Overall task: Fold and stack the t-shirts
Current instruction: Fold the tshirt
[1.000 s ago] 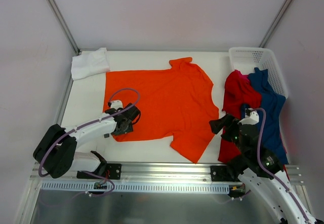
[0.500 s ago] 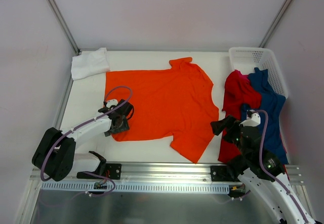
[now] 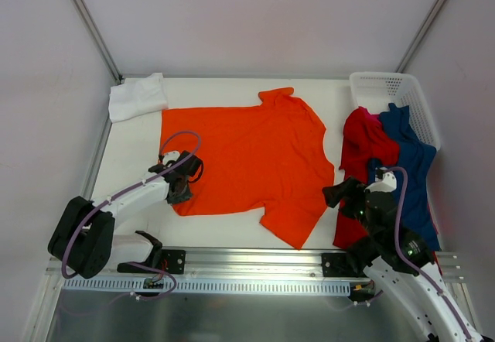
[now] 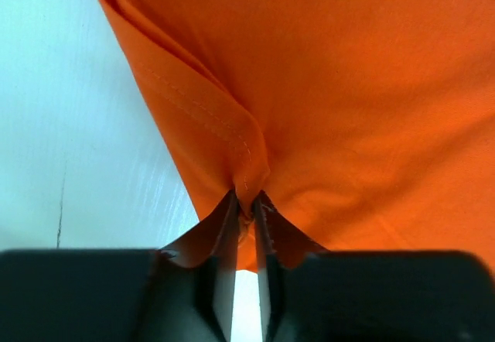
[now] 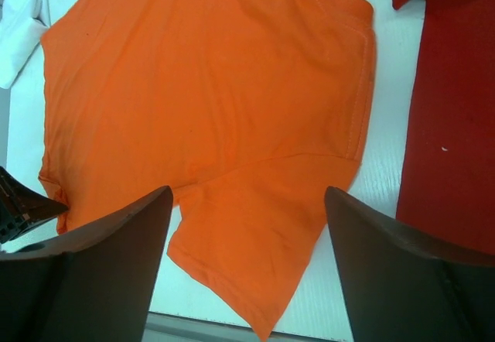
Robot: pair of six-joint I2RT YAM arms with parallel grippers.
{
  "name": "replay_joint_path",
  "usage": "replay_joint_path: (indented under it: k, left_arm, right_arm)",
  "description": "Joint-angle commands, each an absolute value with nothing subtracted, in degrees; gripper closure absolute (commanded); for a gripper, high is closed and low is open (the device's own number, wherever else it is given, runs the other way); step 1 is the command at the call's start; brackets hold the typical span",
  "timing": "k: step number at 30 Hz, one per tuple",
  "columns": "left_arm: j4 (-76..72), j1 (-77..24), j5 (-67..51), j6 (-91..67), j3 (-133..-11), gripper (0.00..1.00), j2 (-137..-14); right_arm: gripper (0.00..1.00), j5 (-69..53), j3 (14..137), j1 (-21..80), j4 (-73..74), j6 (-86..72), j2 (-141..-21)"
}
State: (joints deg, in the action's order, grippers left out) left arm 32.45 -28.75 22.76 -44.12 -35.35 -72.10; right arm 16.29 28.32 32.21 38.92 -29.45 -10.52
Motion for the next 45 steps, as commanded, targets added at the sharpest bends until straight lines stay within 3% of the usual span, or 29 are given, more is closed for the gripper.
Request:
replay_joint_path:
  k: [1, 4, 5, 7, 10, 13, 14, 15, 16, 27, 31, 36, 42, 45]
  left_arm:
    - [32.87, -28.13, 22.67, -43.95, -34.89, 0.91, -70.58]
    - [32.87, -28.12, 22.76, -44.03, -34.80, 1.00, -70.31]
    - [32.87, -28.12, 22.76, -44.03, -34.72, 1.00, -70.23]
    - [32.87, -28.12, 22.76, -44.03, -34.72, 1.00, -69.96]
    - [32.78, -28.12, 22.85, -44.12, -34.45, 1.00, -69.35]
    - [32.78, -28.21, 22.94, -44.21, -34.37, 1.00, -69.00]
    - [32.78, -28.21, 23.03, -44.38, -34.28, 1.00, -68.91]
    - [32.78, -28.21, 23.11, -44.30, -34.28, 1.00, -68.65]
    - [32.78, -28.13, 23.12, -44.38, -34.19, 1.00, -68.56]
    - [32.34, -28.21, 22.94, -44.30, -33.75, 1.00, -67.59]
    - [32.26, -28.21, 23.12, -44.30, -33.75, 1.00, -67.50]
    - [32.08, -28.30, 22.85, -44.03, -33.75, 1.00, -67.41]
    - [31.82, -28.39, 22.68, -43.86, -33.57, 1.00, -67.24]
    - [31.73, -28.30, 22.59, -43.68, -33.57, 1.00, -67.32]
  right_arm:
    - [0.19, 15.47, 27.61, 32.52, 40.87, -30.23, -12.30]
    - [0.51, 11.79, 24.27, 32.52, 40.52, -32.50, -13.62]
    - [0.77, 10.73, 20.60, 32.52, 39.13, -33.74, -13.97]
    - [0.97, 6.96, 15.07, 32.61, 36.67, -36.81, -14.41]
    - [0.94, 6.41, 11.52, 33.13, 37.35, -40.76, -15.29]
    - [0.44, 7.99, 11.34, 35.32, 39.54, -42.00, -14.07]
    - [0.17, 9.04, 11.69, 35.77, 40.77, -42.79, -13.98]
    - [0.06, 9.57, 12.91, 36.12, 41.91, -43.24, -14.24]
    - [0.01, 10.10, 13.70, 36.47, 42.97, -43.59, -15.63]
    - [0.00, 12.57, 21.88, 44.20, 41.49, -48.94, -27.59]
    - [0.00, 14.50, 20.39, 52.35, 34.92, -55.61, -32.07]
    - [0.01, 18.81, 22.68, 60.63, 32.44, -60.47, -46.29]
    - [0.01, 19.33, 18.47, 63.45, 24.88, -64.16, -48.25]
    - [0.08, 19.86, 17.67, 64.42, 23.82, -65.48, -48.25]
